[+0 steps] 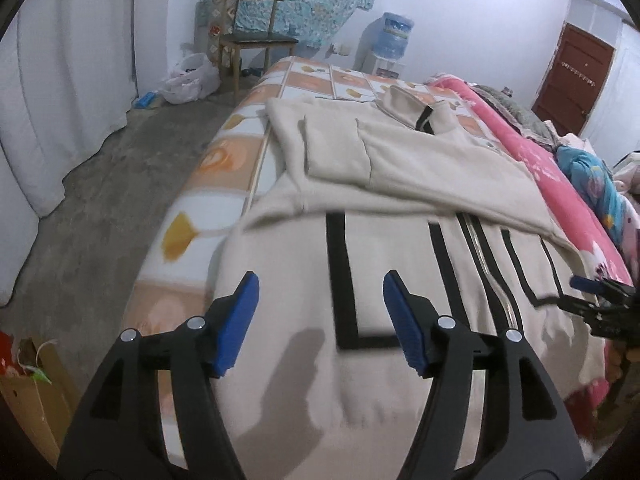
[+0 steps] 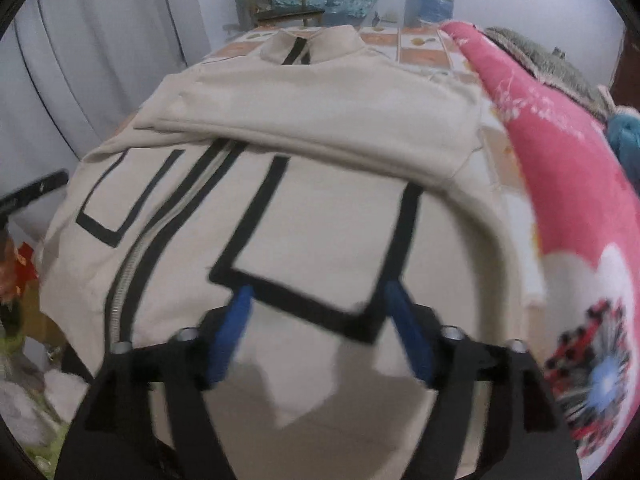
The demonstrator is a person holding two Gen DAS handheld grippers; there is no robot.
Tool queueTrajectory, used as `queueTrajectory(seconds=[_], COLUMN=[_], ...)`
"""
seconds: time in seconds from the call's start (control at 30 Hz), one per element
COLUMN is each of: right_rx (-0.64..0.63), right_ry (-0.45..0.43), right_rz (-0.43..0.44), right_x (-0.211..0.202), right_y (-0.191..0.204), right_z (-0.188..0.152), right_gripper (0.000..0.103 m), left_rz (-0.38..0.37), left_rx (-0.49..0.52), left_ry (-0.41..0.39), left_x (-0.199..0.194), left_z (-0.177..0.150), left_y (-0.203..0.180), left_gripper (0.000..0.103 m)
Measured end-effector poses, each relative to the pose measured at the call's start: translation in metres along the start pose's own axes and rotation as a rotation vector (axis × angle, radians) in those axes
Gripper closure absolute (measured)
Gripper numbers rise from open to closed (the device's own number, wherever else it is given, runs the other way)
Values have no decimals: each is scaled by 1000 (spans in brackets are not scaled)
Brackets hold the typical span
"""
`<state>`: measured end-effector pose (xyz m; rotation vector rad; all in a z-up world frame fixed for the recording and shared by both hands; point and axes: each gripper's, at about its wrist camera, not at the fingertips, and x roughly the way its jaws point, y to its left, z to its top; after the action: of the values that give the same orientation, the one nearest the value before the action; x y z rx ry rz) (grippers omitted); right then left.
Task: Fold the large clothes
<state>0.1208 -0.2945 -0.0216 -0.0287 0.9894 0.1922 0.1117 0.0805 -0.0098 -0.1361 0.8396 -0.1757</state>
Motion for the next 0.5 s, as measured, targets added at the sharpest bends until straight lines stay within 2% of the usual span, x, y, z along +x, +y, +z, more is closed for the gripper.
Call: queueTrajectory(seconds=[0.17, 0.33, 0.5], right_rx=[-32, -27, 10], right_ry=[13, 18, 15], right_rz=[-63, -55, -36], right_x=[15, 16, 17], right_y=[14, 13, 8], right_z=[-12, -11, -9], right_gripper=[25, 23, 23], left_rz=[45, 14, -55], left_rx=[-25, -102, -167], left_ry=[-7, 35, 79], left_x=[-19, -28, -26], left_z=[-36, -68, -88], left_y=[16, 37, 52], left_gripper=[41, 43, 49])
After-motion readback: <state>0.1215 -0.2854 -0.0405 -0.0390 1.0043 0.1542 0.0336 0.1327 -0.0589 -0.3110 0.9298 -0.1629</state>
